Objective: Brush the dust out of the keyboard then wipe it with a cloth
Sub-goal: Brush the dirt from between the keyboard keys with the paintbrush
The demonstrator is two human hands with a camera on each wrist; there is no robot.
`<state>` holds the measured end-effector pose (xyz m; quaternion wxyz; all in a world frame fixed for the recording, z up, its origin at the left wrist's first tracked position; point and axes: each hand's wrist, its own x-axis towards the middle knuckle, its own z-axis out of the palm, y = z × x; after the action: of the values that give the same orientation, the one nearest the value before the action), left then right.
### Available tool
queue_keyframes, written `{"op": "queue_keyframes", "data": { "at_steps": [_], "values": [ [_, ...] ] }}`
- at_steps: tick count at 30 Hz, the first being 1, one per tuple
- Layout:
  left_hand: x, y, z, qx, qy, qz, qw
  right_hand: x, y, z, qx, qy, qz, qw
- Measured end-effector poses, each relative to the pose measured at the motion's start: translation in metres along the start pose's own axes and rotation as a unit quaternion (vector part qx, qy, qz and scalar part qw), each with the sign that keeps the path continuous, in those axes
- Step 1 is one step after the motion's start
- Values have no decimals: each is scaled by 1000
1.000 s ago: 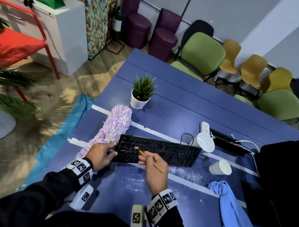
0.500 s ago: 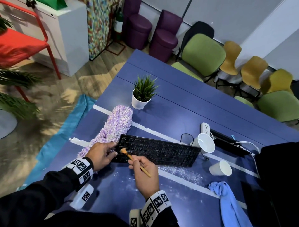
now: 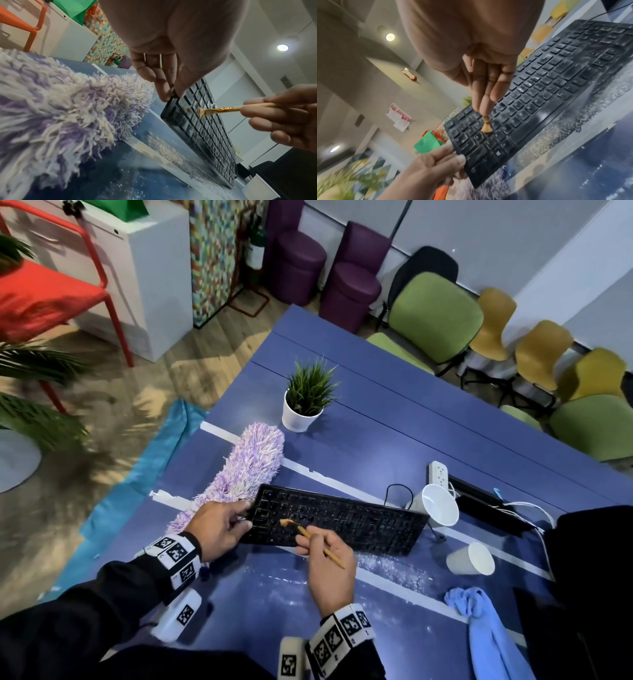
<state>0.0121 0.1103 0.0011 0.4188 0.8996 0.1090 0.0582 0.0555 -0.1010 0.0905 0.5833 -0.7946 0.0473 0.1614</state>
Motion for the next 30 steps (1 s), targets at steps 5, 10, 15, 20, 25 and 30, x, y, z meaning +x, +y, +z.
{"op": "queue_keyframes", "data": {
  "at_steps": [5, 10, 15, 20, 25, 30],
  "values": [
    [2, -2, 1, 5, 3, 1, 1000, -4, -4, 2, -52, -69, -36, 996],
    [4, -6, 3, 12, -6, -9, 1000, 10, 1, -27, -127, 43, -63, 989],
    [5, -9, 1, 10, -11, -5, 1000, -1, -5, -11, -87, -51, -69, 993],
    [4, -1, -1, 8, -4, 3, 1000, 16, 0, -33, -132, 55, -64, 988],
    [5, -5, 1, 15, -14, -2, 1000, 13, -6, -29, -86, 23, -119, 989],
    [-2, -6, 0, 22, -17, -21, 999, 7, 5, -27, -143, -57, -93, 984]
  ]
}}
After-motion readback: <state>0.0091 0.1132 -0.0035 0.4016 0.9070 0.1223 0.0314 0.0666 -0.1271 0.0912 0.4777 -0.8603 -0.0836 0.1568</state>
